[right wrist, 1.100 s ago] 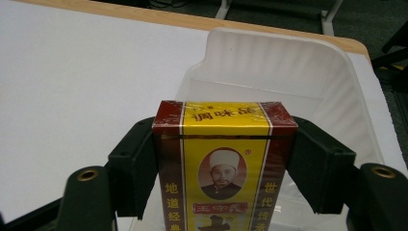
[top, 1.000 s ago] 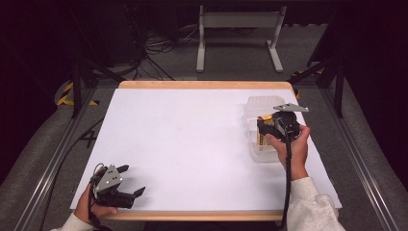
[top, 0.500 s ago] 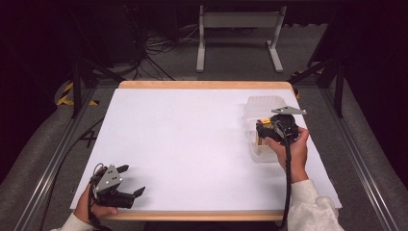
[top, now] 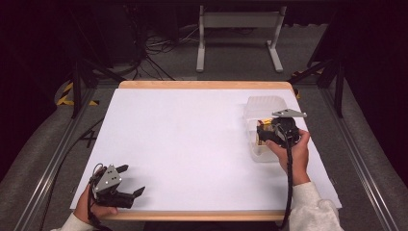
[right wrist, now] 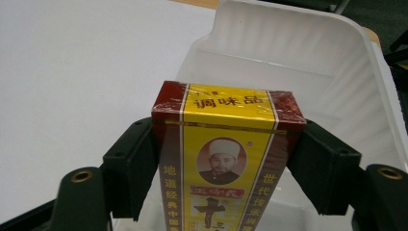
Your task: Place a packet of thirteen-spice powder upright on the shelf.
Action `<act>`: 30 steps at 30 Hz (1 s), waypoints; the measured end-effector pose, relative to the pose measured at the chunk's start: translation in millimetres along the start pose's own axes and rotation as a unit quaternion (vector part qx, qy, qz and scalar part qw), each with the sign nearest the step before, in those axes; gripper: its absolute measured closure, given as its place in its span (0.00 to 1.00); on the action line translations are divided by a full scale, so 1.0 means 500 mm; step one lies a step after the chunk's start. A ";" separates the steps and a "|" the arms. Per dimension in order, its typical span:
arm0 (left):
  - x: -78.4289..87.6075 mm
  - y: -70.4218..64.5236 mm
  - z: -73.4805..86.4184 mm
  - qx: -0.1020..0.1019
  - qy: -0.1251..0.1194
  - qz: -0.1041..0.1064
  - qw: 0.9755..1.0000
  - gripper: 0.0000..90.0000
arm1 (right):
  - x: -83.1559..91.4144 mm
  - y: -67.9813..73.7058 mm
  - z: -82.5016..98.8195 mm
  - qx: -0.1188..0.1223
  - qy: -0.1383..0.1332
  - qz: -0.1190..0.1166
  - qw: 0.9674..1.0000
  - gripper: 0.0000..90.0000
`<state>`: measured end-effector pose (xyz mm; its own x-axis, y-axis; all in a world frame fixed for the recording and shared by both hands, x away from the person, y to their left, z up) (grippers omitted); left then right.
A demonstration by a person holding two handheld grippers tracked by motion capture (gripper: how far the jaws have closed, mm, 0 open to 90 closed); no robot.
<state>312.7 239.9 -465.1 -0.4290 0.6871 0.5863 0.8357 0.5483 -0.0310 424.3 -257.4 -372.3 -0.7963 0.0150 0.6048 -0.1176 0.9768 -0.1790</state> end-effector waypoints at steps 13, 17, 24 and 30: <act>0.002 -0.001 0.000 0.001 -0.005 -0.002 1.000 0.07 | 0.003 -0.002 0.007 0.015 0.008 -0.006 1.000 0.32; 0.002 -0.001 -0.001 0.002 -0.005 -0.002 1.000 0.07 | 0.004 -0.003 0.010 0.023 0.011 -0.009 1.000 0.32; 0.002 -0.001 -0.001 0.003 -0.006 -0.002 1.000 0.07 | 0.012 -0.010 0.013 0.030 0.011 -0.012 0.999 0.31; 0.002 -0.001 -0.001 0.003 -0.006 -0.002 1.000 0.07 | 0.020 -0.015 0.017 0.034 0.010 -0.018 0.999 0.30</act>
<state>311.9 240.0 -464.0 -0.4366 0.6904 0.5768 0.8316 0.5544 -0.0342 412.2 -266.3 -371.6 -0.7787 -0.0141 0.6273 -0.1854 0.9603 -0.2086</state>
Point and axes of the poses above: each handheld gripper's, and its own axes: x roughly backward along the jaws, z roughly out of its underside, y roughly to its left, the point moved 2 cm from there along -x, roughly forward along the jaws, and after that the axes turned 10 degrees about z, right-handed, at the moved point
